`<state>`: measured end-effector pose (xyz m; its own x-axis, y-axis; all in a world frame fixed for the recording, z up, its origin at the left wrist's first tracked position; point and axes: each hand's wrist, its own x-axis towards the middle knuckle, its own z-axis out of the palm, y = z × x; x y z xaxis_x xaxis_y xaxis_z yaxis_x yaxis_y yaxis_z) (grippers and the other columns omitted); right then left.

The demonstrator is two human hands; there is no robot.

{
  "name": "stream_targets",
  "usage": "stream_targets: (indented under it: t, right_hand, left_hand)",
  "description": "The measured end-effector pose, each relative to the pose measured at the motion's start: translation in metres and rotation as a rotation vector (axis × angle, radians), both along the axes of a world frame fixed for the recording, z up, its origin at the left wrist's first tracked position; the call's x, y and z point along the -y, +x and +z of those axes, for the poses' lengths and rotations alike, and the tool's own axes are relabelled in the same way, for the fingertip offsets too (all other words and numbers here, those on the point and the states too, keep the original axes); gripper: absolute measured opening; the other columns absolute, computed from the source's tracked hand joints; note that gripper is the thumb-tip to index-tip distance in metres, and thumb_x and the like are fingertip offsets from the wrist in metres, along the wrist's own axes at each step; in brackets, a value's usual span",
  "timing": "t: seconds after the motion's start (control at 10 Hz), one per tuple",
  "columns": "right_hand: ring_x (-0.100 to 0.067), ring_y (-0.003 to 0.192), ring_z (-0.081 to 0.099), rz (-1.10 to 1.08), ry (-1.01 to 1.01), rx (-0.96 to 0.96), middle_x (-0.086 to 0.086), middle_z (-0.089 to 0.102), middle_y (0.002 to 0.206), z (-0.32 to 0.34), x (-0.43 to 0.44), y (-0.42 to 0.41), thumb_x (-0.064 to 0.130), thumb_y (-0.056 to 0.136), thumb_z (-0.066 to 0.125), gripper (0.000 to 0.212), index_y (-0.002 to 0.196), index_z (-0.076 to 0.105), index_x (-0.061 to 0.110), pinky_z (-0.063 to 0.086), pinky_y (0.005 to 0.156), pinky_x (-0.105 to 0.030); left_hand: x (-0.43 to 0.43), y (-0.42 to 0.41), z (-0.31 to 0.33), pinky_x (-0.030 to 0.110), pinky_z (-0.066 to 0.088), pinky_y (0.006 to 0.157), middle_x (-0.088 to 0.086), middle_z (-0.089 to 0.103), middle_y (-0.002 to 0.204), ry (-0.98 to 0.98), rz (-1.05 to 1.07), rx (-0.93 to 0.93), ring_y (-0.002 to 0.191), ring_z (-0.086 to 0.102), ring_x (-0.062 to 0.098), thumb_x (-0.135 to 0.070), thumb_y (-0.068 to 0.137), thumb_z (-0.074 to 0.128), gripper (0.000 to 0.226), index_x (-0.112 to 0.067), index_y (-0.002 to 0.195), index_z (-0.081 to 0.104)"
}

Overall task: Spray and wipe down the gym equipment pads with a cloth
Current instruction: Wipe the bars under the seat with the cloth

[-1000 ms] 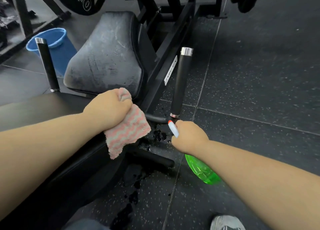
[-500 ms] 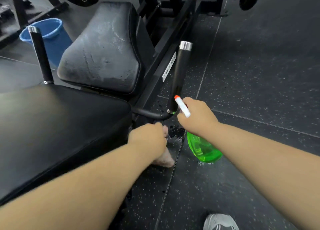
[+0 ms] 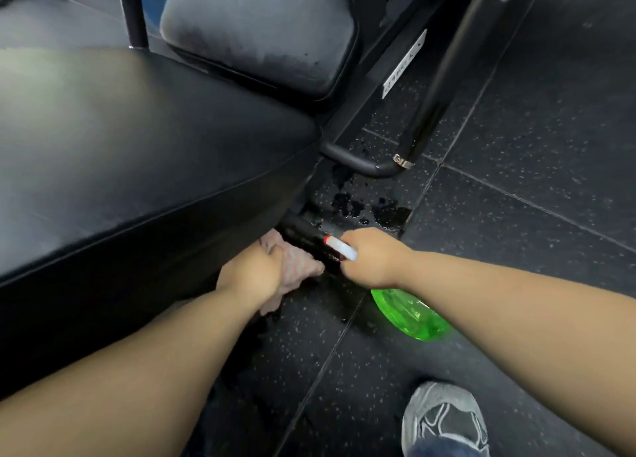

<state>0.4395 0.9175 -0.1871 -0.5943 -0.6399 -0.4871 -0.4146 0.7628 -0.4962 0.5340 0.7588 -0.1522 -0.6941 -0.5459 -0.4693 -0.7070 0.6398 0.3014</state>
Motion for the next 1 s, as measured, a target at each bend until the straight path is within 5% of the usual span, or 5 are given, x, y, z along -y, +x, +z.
stream_targets:
  t: [0.2, 0.5, 0.7, 0.8, 1.0]
  right_hand:
    - [-0.028, 0.093, 0.058, -0.050, 0.027, 0.008, -0.005, 0.061, 0.092, -0.004, -0.005, -0.007, 0.021, 0.084, 0.053, 0.013, 0.090, 0.059, 0.012, 0.047, 0.078, -0.033]
    - [-0.028, 0.089, 0.056, 0.006, 0.092, 0.000, -0.003, 0.057, 0.087, 0.006, -0.046, -0.011, 0.019, 0.087, 0.053, 0.006, 0.087, 0.056, 0.013, 0.040, 0.069, -0.030]
    - [-0.030, 0.089, 0.054, -0.138, 0.045, -0.387, 0.000, 0.053, 0.081, 0.009, -0.098, -0.015, 0.041, 0.091, 0.053, 0.020, 0.088, 0.048, 0.022, 0.033, 0.065, -0.033]
    - [-0.033, 0.081, 0.057, -0.324, 0.146, -0.439, -0.003, 0.055, 0.081, 0.010, -0.119, -0.022, 0.056, 0.097, 0.043, 0.046, 0.126, 0.046, 0.021, 0.036, 0.062, -0.035]
    - [-0.032, 0.072, 0.049, -0.711, -0.025, -0.283, -0.012, 0.062, 0.089, -0.005, -0.140, -0.040, 0.045, 0.100, 0.048, 0.050, 0.135, 0.037, 0.011, 0.039, 0.063, -0.037]
  left_hand:
    - [0.003, 0.004, -0.012, 0.042, 0.045, 0.087, 0.016, 0.065, 0.114, 0.036, 0.006, -0.082, 0.105, 0.059, 0.037, -0.029, 0.099, 0.049, 0.036, -0.006, 0.126, 0.055]
    - [-0.023, -0.015, -0.012, 0.029, 0.038, 0.070, 0.001, 0.062, 0.094, 0.150, 0.057, -0.138, 0.080, 0.055, 0.018, -0.030, 0.095, 0.052, 0.019, -0.014, 0.105, 0.052]
    - [-0.055, -0.025, 0.003, 0.009, 0.039, 0.053, -0.010, 0.065, 0.067, 0.387, -0.063, -0.212, 0.061, 0.060, -0.006, -0.005, 0.082, 0.060, 0.014, -0.019, 0.082, 0.063]
    - [-0.065, -0.034, 0.004, 0.012, 0.042, 0.060, -0.008, 0.068, 0.079, 0.359, -0.187, -0.229, 0.077, 0.064, 0.002, -0.011, 0.084, 0.062, 0.010, -0.018, 0.082, 0.069]
    - [-0.082, -0.055, 0.010, 0.025, 0.053, 0.084, -0.020, 0.072, 0.092, 0.420, -0.295, -0.313, 0.088, 0.065, -0.002, -0.027, 0.094, 0.062, 0.020, -0.046, 0.094, 0.069]
